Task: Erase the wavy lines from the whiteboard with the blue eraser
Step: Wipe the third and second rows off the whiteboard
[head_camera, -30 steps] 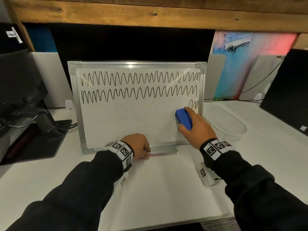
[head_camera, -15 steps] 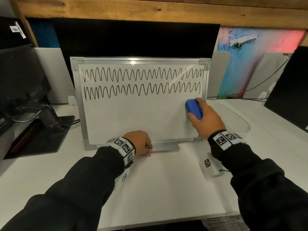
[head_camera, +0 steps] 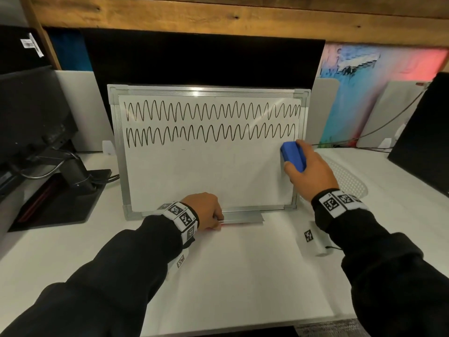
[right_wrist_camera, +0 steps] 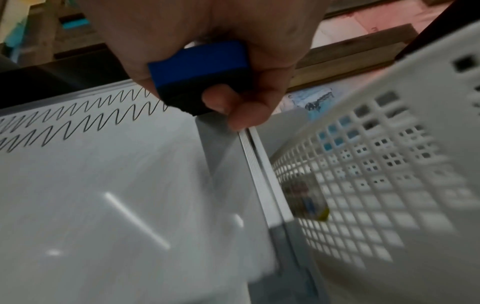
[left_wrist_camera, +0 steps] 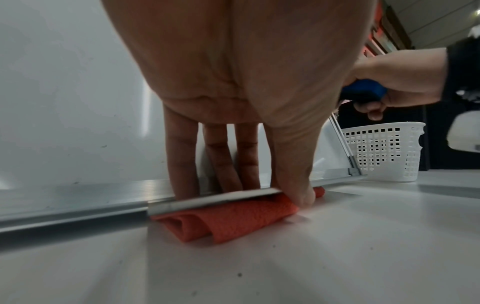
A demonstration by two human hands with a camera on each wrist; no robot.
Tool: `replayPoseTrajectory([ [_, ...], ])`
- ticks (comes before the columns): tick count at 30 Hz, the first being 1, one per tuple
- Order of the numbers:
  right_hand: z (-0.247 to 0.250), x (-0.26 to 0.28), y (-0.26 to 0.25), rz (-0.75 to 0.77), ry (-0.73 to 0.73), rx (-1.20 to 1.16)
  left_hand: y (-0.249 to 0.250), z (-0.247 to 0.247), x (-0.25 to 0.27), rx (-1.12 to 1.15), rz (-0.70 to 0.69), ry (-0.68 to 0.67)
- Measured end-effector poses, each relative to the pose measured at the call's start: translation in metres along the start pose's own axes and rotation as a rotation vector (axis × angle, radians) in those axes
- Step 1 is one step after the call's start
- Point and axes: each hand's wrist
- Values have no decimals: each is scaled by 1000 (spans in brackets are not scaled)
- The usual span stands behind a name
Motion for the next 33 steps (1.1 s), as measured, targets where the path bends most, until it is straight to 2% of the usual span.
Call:
replayPoseTrajectory([
  [4, 3, -2, -2, 14, 24, -22, -1, -1, 0, 12, 6, 8],
  [9, -21, 31, 22, -13, -94, -16, 1, 0, 1, 1, 1, 8],
  [12, -18, 32, 24, -6, -119, -29, 1, 1, 2, 2, 3, 12],
  [16, -6, 20, 11, 0, -57, 5, 1, -1, 5, 10, 4, 33],
  [20, 13, -8, -3, 53, 74, 5, 2, -2, 6, 11, 3, 42],
  [24, 29, -25, -10, 95, 172, 149, 1, -2, 5, 14, 3, 43],
  [30, 38, -19, 8, 109, 63, 392, 0, -4, 3, 19, 5, 61],
  [33, 52, -29, 4, 159, 98, 470, -1, -5, 3, 19, -2, 58],
])
Point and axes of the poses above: each hand's wrist, its own x-axis away from the middle knuckle, its own z-axis out of the back of the hand, y = z × x, and after that the axes turned 12 degrees about -y, right-handed
